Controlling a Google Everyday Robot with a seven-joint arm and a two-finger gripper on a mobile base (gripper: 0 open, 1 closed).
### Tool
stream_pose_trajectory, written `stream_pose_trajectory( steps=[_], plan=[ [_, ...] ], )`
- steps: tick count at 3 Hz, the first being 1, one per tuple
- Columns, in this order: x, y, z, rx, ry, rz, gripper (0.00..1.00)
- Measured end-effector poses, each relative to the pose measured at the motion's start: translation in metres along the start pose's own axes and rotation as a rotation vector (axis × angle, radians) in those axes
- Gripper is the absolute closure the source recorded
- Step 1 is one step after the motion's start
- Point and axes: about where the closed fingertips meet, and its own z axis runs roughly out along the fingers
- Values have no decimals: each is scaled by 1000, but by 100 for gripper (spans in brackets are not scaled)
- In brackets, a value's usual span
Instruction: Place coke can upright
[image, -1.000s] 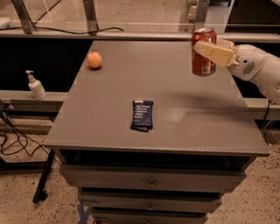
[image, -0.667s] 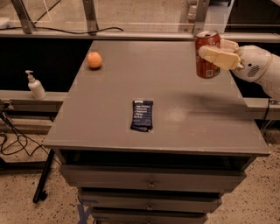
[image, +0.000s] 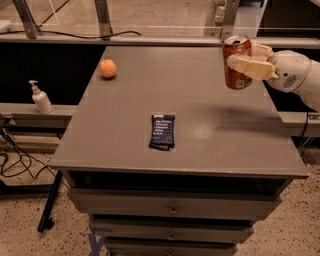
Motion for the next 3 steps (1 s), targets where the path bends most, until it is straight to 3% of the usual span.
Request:
stream_pose_trajectory(
  steps=[1, 2, 3],
  plan=[
    [5, -8, -9, -76, 16, -100, 100],
    [11, -15, -28, -94, 9, -140, 100],
    [24, -15, -48, -73, -14, -126, 100]
  ],
)
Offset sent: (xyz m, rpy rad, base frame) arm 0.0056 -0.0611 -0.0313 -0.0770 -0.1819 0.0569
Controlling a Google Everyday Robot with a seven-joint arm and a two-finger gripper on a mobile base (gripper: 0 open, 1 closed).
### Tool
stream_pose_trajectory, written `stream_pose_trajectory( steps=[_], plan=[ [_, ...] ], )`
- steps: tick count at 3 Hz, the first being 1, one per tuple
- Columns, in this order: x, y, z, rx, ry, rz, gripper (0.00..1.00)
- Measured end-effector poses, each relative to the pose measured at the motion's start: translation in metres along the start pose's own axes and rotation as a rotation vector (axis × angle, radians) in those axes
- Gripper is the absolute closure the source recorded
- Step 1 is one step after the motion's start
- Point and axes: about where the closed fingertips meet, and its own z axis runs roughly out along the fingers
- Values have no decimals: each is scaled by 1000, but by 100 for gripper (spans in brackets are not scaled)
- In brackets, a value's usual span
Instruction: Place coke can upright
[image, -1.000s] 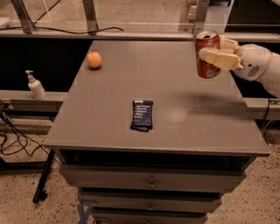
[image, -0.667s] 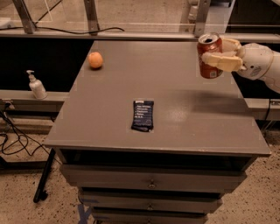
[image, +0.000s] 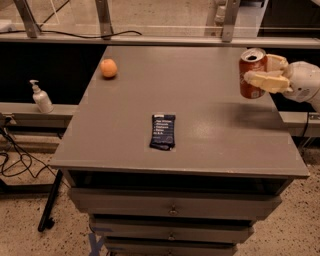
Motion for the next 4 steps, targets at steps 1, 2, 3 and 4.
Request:
stream_pose_trajectory(
  steps=[1, 2, 3, 4],
  plan=[
    [19, 13, -13, 17, -19, 43, 100],
    [34, 24, -18, 20, -32, 75, 100],
    [40, 25, -21, 19, -53, 83, 100],
    [37, 21, -23, 13, -74, 62, 83]
  ],
)
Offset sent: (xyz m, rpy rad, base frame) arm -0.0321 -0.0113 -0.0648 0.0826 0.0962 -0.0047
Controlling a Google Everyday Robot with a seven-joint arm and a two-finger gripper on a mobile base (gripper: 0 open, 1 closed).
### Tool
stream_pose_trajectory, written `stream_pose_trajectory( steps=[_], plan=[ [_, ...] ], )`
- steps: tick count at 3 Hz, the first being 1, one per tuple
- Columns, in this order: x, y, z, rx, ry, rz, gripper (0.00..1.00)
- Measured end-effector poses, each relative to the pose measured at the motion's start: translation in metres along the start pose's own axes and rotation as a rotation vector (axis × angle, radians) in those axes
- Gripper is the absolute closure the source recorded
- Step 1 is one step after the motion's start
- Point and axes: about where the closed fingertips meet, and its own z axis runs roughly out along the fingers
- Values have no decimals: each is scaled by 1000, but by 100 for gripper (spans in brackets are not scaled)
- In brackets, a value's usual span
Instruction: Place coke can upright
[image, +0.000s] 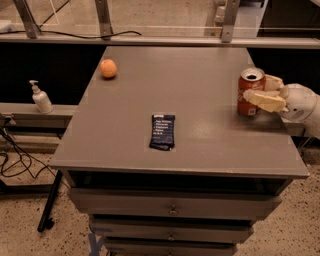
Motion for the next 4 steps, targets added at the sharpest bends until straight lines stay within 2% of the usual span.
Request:
stream_pose_trajectory(
  steps=[3, 4],
  plan=[
    [-2, -5, -15, 27, -11, -24, 13],
    [-1, -6, -18, 34, -7, -24, 0]
  ],
)
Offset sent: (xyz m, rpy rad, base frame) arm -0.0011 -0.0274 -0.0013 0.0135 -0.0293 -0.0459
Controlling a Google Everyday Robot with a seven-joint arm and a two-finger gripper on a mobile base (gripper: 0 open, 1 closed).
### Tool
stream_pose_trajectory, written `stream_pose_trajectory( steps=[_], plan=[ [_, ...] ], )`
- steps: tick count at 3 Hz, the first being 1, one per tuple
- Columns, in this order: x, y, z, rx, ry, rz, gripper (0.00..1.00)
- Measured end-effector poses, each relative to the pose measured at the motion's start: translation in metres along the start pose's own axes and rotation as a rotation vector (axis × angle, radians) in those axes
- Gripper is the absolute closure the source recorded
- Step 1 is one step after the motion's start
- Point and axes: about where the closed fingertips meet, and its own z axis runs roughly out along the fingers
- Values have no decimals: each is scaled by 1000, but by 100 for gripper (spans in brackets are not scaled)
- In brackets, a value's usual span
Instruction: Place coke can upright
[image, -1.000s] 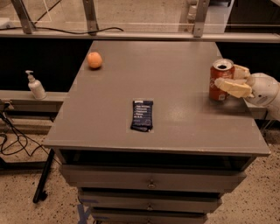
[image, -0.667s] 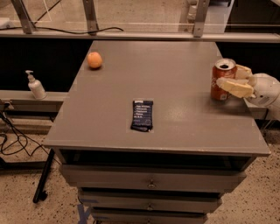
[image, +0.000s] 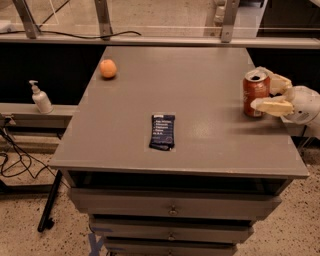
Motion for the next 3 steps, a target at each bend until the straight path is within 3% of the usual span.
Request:
stream_pose_trajectory(
  steps=[2, 3],
  plan=[
    [-7, -4, -9, 20, 8, -29, 0],
    [-40, -14, -13, 28, 72, -121, 0]
  ],
)
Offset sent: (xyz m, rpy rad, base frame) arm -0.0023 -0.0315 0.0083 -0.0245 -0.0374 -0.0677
